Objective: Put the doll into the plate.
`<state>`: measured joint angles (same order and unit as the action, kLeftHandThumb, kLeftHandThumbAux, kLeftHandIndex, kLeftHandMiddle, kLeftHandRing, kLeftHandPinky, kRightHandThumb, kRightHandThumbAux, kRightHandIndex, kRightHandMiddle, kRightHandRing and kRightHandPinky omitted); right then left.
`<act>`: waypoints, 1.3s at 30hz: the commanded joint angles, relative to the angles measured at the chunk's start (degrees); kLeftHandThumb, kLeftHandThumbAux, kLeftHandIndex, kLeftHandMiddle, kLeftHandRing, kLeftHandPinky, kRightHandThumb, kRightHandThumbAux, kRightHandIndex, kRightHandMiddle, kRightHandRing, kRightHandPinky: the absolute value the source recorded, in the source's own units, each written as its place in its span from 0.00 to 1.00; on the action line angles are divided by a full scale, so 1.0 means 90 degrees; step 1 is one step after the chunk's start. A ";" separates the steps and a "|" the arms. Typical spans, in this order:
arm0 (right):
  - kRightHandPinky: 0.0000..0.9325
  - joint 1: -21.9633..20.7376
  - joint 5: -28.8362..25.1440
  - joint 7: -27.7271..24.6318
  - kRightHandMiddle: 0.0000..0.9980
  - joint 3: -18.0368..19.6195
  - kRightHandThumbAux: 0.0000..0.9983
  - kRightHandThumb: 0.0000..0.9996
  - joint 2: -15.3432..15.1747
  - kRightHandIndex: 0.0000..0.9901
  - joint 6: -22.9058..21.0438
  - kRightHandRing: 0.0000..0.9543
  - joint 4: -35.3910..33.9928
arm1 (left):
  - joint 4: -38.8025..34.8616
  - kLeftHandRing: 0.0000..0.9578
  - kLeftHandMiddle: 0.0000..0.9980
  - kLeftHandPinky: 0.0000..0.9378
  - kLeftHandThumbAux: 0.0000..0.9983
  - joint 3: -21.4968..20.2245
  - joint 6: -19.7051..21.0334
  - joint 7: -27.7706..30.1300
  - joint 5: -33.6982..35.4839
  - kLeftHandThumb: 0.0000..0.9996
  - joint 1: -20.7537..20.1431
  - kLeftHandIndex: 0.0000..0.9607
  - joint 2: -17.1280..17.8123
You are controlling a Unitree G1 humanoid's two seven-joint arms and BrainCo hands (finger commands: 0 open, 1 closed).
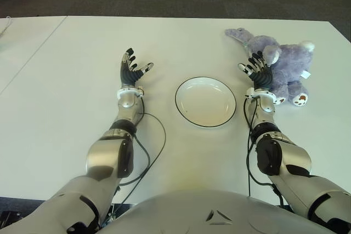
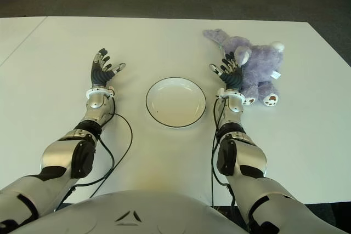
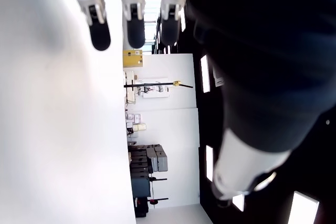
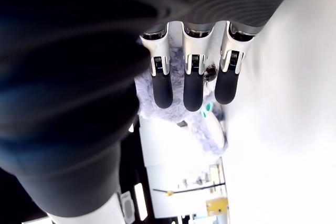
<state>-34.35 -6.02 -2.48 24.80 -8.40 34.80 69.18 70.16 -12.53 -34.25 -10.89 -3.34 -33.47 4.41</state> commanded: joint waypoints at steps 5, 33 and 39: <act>0.20 0.1307 -0.0052 0.0065 0.17 0.0005 0.94 0.07 0.0562 0.15 -0.0725 0.18 0.0860 | 0.0804 0.12 0.11 0.16 0.88 -0.0011 0.0923 -0.0084 0.0018 0.01 0.1167 0.14 -0.0428; 0.25 0.1033 0.0820 0.1095 0.21 -0.0809 0.86 0.11 0.0690 0.19 0.0147 0.22 0.0693 | 0.0809 0.12 0.12 0.15 0.88 0.0027 0.0996 -0.0103 -0.0023 0.02 0.1147 0.14 -0.0404; 0.21 0.0910 0.0931 0.1214 0.19 -0.1003 0.85 0.07 0.0764 0.18 0.0599 0.20 0.0583 | 0.0807 0.12 0.11 0.15 0.88 0.0018 0.0986 -0.0078 -0.0011 0.02 0.1146 0.14 -0.0408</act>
<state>-34.09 1.89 7.22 17.00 -7.60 38.57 69.49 70.17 -12.51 -34.03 -11.06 -3.36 -33.48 4.41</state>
